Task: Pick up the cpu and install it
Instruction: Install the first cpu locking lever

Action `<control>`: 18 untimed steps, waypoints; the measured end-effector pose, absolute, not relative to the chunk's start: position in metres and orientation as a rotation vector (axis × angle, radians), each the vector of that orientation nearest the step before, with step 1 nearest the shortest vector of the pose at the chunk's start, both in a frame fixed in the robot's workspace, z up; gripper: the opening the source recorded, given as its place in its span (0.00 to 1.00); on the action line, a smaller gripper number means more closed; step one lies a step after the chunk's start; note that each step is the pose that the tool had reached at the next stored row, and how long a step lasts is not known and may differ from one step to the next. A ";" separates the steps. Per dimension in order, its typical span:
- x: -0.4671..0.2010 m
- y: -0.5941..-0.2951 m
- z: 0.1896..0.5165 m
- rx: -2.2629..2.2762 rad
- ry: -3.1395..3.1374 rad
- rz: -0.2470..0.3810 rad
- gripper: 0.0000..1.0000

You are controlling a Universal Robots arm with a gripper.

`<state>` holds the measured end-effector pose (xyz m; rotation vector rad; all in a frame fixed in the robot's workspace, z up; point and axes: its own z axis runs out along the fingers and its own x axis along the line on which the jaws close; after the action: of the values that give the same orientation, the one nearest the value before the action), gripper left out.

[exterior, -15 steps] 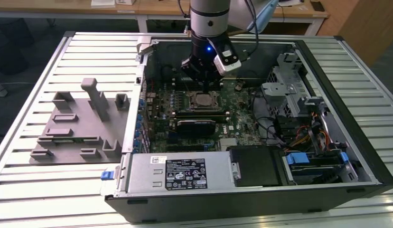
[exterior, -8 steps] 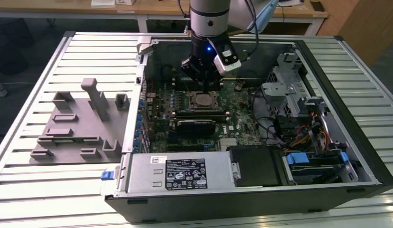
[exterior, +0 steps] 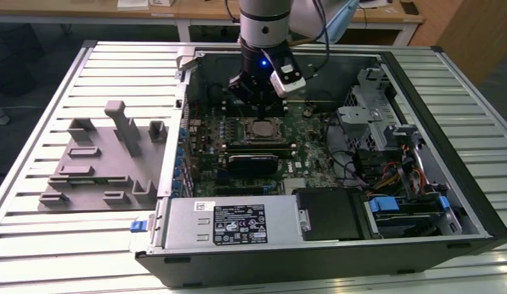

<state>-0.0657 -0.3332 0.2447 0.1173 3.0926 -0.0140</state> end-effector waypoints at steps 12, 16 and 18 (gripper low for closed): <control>-0.081 -0.333 0.245 0.117 3.093 -0.013 0.11; -0.087 -0.333 0.245 0.117 3.093 -0.012 0.11; -0.090 -0.333 0.245 0.117 3.092 -0.012 0.11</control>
<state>-0.0899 -0.3332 0.2447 0.1173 3.0925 -0.0119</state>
